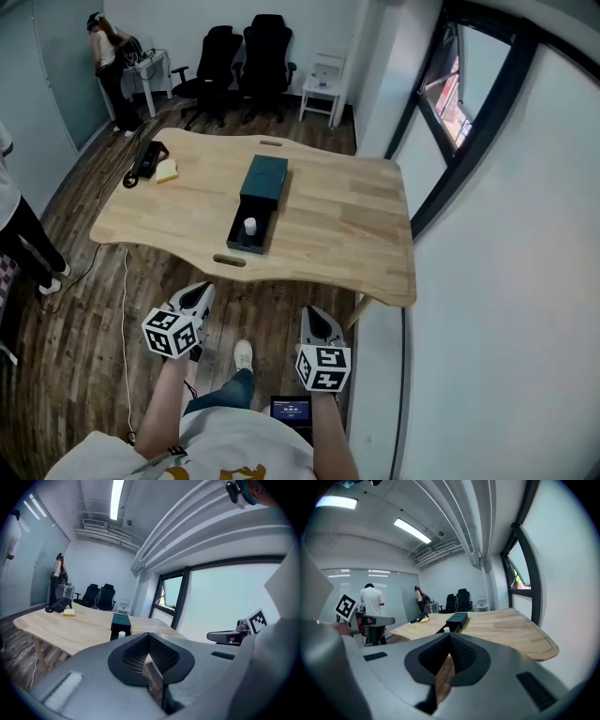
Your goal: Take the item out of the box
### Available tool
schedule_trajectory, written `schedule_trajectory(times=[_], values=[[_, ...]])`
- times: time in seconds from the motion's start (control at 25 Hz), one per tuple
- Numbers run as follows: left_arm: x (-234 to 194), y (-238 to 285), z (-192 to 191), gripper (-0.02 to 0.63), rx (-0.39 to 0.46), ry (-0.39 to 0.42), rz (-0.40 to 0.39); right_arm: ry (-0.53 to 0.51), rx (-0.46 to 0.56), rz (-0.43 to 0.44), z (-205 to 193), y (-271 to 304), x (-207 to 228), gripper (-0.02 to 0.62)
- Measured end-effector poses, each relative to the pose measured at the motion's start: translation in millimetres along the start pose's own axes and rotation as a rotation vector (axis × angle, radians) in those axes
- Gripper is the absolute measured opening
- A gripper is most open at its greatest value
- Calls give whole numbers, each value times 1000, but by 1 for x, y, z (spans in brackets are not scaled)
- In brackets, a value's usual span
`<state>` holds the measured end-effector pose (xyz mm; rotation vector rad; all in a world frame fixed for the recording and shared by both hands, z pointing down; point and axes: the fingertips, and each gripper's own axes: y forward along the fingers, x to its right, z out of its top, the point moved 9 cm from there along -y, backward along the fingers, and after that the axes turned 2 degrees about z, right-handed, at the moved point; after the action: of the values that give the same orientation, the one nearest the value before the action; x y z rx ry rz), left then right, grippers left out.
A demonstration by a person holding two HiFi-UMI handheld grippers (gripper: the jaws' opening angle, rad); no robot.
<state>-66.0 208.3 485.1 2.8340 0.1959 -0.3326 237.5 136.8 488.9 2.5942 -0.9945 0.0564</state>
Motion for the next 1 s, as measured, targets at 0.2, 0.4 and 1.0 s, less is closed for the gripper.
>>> schedule_trajectory(times=[0.2,0.4,1.0], values=[[-37,68,24,0,13,-4,-22,1,-16,-42,20,63,26,6],[-82,146,65,0,1,39,-61,3,-3,-83,58,138,44,6],[-181,279,104,0,-65,53,-127,-15,-9,-142,101,280,46,6]])
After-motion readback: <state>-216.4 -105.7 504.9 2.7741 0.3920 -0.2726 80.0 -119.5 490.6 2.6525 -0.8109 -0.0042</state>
